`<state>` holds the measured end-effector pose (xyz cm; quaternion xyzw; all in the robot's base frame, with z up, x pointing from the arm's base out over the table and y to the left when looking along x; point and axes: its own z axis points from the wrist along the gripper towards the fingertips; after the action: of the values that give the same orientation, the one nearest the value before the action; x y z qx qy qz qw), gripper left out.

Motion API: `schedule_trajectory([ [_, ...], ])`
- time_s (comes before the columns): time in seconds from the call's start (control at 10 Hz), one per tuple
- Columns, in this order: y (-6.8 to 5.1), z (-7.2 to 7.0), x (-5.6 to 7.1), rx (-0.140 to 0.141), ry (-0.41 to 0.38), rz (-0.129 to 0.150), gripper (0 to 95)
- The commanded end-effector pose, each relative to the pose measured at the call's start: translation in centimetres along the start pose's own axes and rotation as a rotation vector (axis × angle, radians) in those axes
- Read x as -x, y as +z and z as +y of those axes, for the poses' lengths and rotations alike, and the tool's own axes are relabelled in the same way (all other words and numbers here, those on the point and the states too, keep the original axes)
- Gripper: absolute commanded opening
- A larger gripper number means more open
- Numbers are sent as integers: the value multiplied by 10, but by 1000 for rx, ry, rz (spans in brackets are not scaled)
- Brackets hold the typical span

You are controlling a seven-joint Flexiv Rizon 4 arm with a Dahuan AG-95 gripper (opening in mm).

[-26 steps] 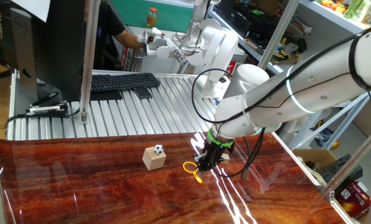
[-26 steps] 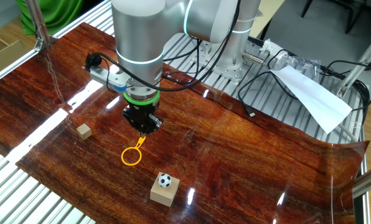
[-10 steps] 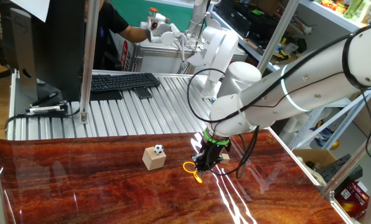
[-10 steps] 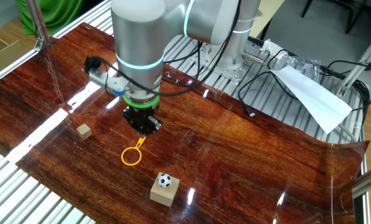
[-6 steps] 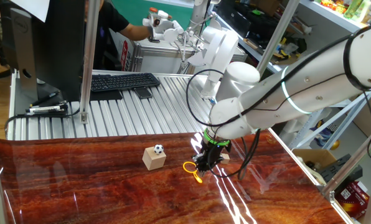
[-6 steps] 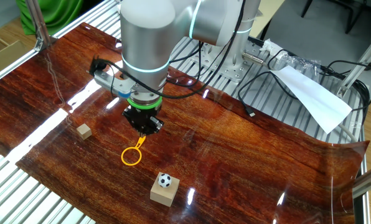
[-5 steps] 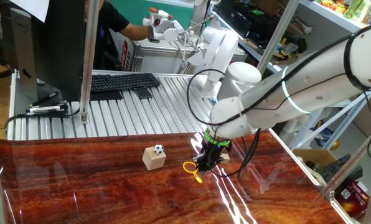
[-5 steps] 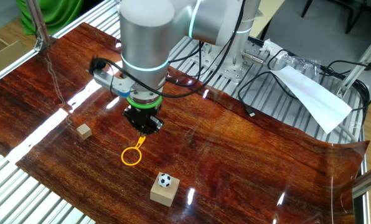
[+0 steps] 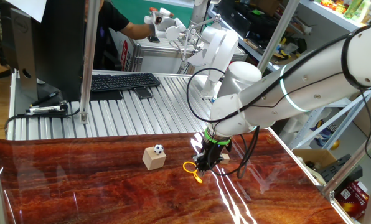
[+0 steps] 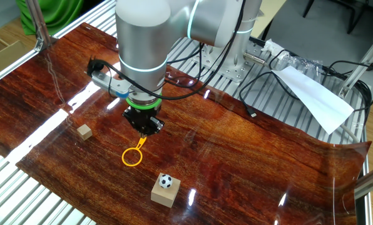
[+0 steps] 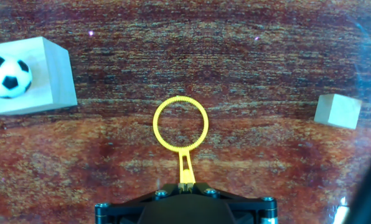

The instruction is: Attach the bubble ring to the ball

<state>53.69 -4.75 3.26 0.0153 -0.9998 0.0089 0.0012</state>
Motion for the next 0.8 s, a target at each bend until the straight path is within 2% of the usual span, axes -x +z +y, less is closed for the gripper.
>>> schedule_trajectory([
  [0.1,1,0,1,6,2,3,0],
  [0.5,1,0,1,4,0,13,0],
  [0.8,12,4,9,-7,-3,25,0],
])
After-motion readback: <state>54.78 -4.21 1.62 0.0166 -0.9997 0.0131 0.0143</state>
